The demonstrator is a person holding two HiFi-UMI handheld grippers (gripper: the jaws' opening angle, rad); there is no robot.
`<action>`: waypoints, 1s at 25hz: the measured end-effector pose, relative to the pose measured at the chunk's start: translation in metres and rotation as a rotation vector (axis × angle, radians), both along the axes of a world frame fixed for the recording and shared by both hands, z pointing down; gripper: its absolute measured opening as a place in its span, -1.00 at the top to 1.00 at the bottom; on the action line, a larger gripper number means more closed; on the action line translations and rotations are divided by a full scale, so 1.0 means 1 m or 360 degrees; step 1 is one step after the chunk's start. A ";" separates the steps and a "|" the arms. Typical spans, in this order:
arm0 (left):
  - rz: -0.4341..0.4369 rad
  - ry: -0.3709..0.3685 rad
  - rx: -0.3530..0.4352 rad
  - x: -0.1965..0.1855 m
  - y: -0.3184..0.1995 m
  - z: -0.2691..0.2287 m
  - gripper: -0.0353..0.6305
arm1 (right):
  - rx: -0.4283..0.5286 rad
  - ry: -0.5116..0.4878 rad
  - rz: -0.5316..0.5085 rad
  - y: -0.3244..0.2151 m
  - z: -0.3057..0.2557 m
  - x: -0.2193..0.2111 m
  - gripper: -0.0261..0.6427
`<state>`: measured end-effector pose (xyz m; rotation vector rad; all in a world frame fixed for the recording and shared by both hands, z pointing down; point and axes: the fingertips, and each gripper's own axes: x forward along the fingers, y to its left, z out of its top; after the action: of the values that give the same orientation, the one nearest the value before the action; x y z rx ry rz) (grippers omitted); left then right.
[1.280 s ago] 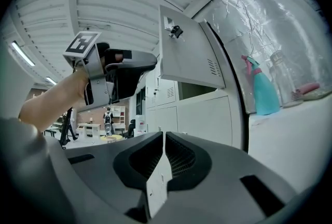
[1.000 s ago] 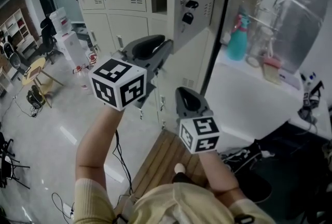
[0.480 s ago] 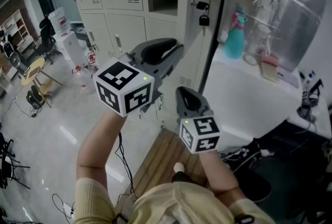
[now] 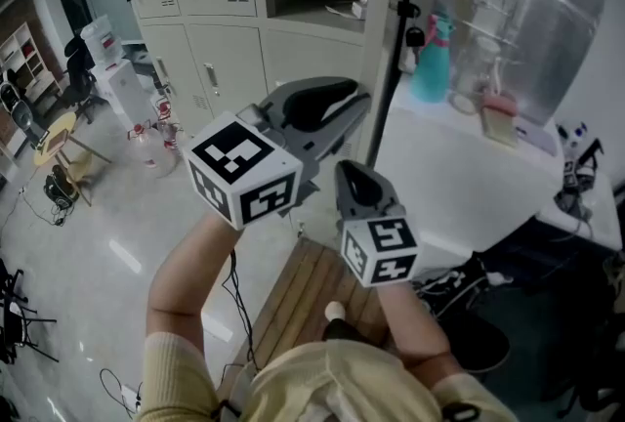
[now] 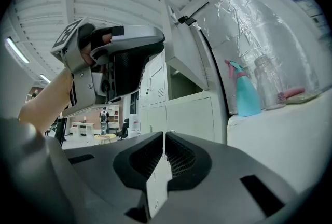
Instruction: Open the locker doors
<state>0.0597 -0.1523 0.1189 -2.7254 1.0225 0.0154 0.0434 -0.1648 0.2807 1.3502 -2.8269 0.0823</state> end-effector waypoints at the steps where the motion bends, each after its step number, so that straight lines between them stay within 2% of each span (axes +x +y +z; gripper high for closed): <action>1: 0.0024 0.0001 0.0002 0.003 0.001 0.001 0.68 | 0.0000 0.0001 0.0007 0.000 0.000 0.002 0.94; 6: 0.0065 0.0030 -0.0002 0.007 0.004 0.007 0.68 | -0.0013 0.0004 0.0039 -0.003 0.004 0.009 0.94; 12: 0.0052 0.0100 -0.0061 -0.009 0.007 0.017 0.68 | -0.0014 0.0015 0.0039 0.000 0.004 0.011 0.94; 17: -0.0005 0.0148 -0.0121 -0.030 0.010 0.032 0.68 | -0.0011 0.0019 0.0038 0.002 0.003 0.011 0.94; 25: -0.0140 0.0308 -0.0286 -0.082 0.011 0.073 0.68 | -0.0039 0.0036 0.0021 0.007 0.014 0.005 0.94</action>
<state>-0.0220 -0.1412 0.1914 -2.8816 1.2520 0.1841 0.0482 -0.1582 0.2948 1.3562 -2.7898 0.1006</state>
